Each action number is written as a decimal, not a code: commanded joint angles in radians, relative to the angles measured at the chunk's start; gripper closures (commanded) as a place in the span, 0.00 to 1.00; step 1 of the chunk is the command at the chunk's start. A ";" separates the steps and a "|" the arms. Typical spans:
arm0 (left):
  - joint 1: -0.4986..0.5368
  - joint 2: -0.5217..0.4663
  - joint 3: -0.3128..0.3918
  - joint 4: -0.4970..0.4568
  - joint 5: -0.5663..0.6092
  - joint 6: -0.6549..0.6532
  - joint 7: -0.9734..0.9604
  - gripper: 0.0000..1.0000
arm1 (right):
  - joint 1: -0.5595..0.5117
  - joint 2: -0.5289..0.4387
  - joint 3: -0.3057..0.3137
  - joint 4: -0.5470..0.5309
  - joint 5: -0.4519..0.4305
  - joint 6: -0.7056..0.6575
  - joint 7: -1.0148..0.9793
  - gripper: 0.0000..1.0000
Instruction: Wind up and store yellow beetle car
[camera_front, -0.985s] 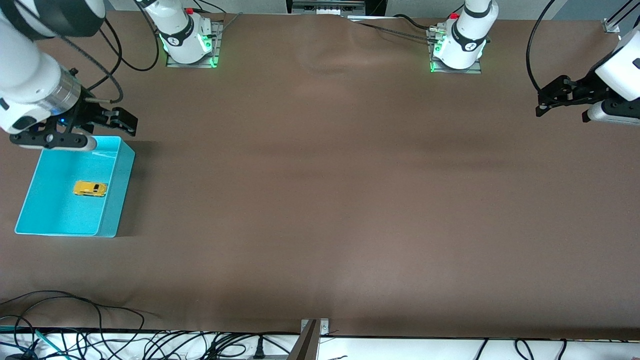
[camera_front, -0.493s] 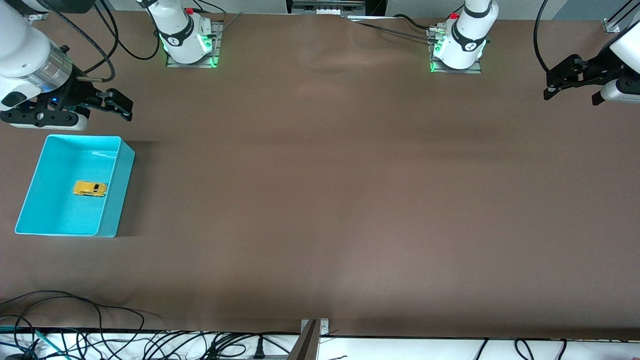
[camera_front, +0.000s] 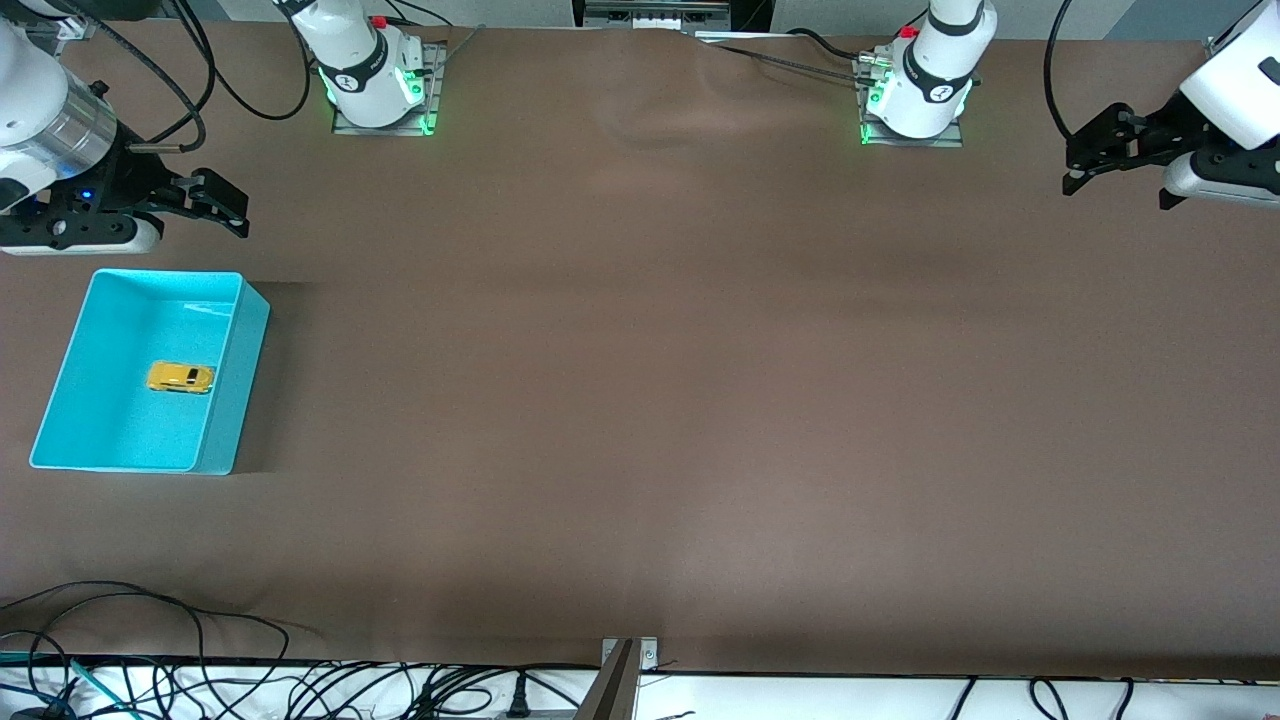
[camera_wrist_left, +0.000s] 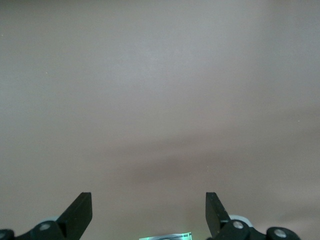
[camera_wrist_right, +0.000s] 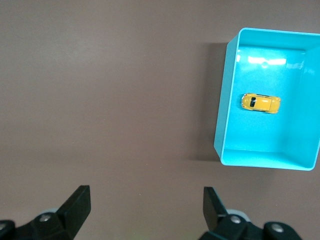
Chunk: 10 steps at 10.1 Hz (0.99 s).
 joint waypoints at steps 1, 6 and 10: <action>-0.005 0.006 0.003 0.020 0.028 -0.018 -0.010 0.00 | 0.118 -0.010 -0.108 0.021 0.024 -0.002 -0.006 0.00; 0.003 0.005 0.009 0.022 0.028 -0.018 -0.002 0.00 | 0.317 0.014 -0.308 0.026 0.021 0.009 -0.006 0.00; 0.006 0.005 0.011 0.020 0.025 -0.018 0.003 0.00 | 0.372 0.027 -0.379 0.037 0.021 0.007 -0.005 0.00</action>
